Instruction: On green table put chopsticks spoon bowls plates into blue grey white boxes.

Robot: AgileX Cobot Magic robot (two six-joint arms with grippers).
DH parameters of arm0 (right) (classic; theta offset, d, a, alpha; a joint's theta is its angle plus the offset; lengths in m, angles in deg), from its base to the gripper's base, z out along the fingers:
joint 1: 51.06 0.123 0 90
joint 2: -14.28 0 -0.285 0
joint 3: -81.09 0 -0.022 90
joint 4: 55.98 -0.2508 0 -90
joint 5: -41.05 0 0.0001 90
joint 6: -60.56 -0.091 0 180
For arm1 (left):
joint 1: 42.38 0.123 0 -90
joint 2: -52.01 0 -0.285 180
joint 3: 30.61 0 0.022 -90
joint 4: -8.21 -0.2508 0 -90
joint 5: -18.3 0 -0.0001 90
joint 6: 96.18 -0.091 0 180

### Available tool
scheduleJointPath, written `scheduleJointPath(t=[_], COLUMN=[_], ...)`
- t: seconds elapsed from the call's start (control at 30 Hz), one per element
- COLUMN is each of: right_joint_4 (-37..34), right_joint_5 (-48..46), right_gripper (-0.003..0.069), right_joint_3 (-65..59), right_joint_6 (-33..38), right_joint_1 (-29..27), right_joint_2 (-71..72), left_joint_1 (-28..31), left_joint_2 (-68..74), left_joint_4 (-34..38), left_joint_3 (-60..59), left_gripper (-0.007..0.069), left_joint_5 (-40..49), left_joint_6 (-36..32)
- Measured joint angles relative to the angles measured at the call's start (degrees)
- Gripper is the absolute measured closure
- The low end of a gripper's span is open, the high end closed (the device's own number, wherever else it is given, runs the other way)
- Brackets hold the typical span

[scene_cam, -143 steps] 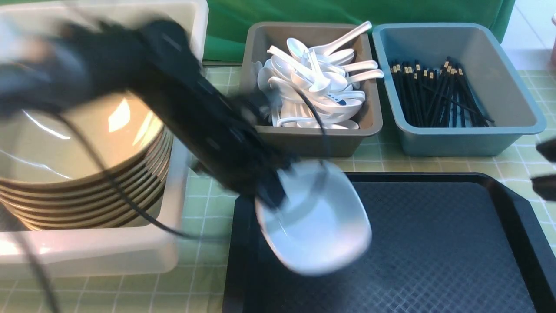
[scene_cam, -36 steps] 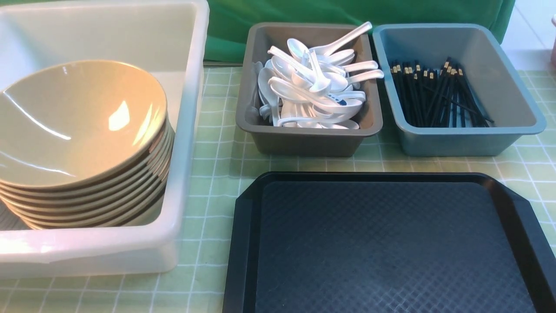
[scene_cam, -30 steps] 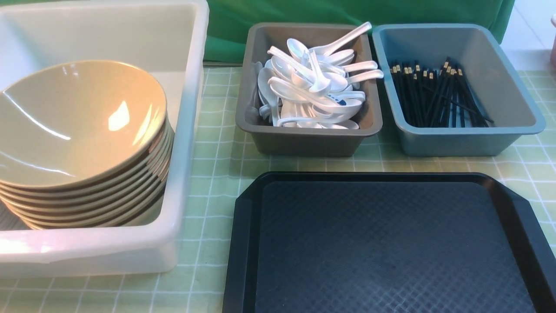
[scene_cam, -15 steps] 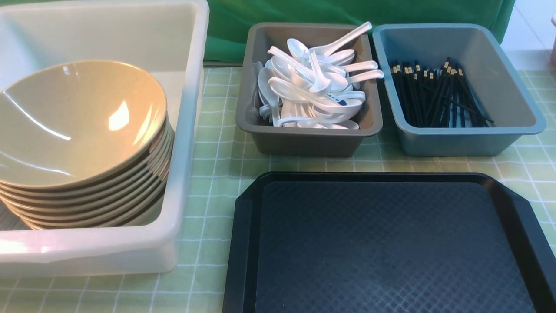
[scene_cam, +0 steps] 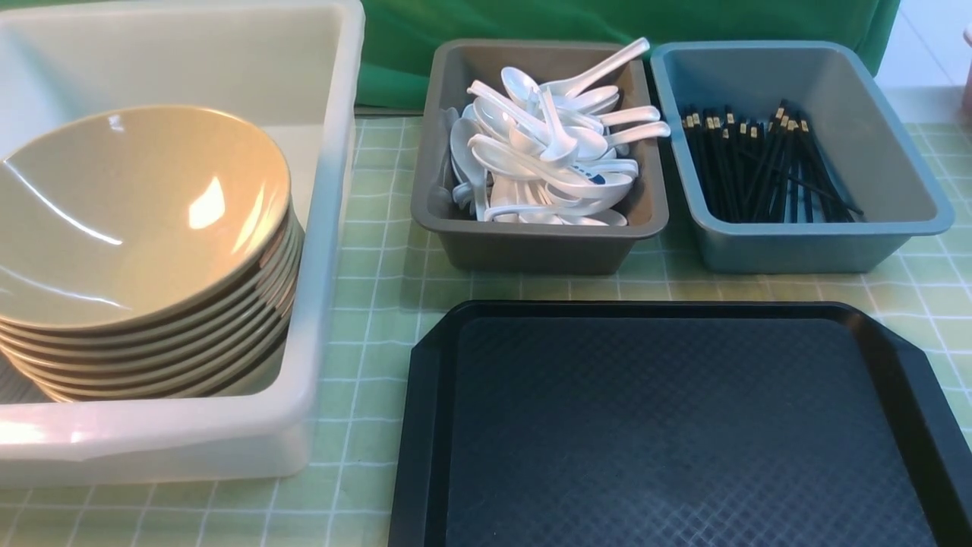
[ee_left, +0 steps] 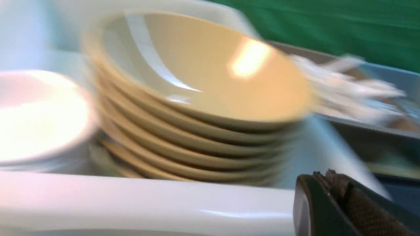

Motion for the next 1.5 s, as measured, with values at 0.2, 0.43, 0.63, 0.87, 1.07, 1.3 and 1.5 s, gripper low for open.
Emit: scheduleJointPath(t=[0.2, 0.43, 0.63, 0.87, 1.07, 1.3, 1.5], right_joint_4=[0.06, 0.06, 0.1, 0.1, 0.1, 0.1, 0.56], right_joint_5=[0.0, 0.0, 0.04, 0.04, 0.04, -0.01, -1.75], right_gripper=[0.0543, 0.0536, 0.053, 0.0524, 0.0517, 0.0512, 0.0507], right_joint_3=[0.0, 0.0, 0.0, 0.0, 0.0, 0.0, 0.0], right_joint_6=[0.0, 0.0, 0.0, 0.0, 0.0, 0.72, 9.7], right_joint_1=[0.0, 0.0, 0.0, 0.0, 0.0, -0.5, -14.53], right_joint_2=[0.0, 0.0, 0.05, 0.05, 0.05, 0.05, 0.1], left_joint_1=[10.73, 13.95, 10.5, 8.01, 7.93, 7.86, 7.86], left_joint_2=[0.06, 0.11, 0.11, 0.11, 0.11, 0.11, 0.11], left_joint_4=[-0.49, 5.38, 7.83, 8.03, 8.03, 8.03, 8.03], left_joint_3=[-13.08, -19.02, -19.18, -19.31, -19.31, -19.37, -19.37], left_gripper=[0.0626, 0.0626, 0.0626, 0.0626, 0.0626, 0.0626, 0.0626], left_joint_5=[-11.29, -14.76, -16.19, -16.54, -16.59, -16.75, -16.75], left_joint_6=[-7.94, -13.99, -13.79, -13.79, -13.77, -13.77, -13.57])
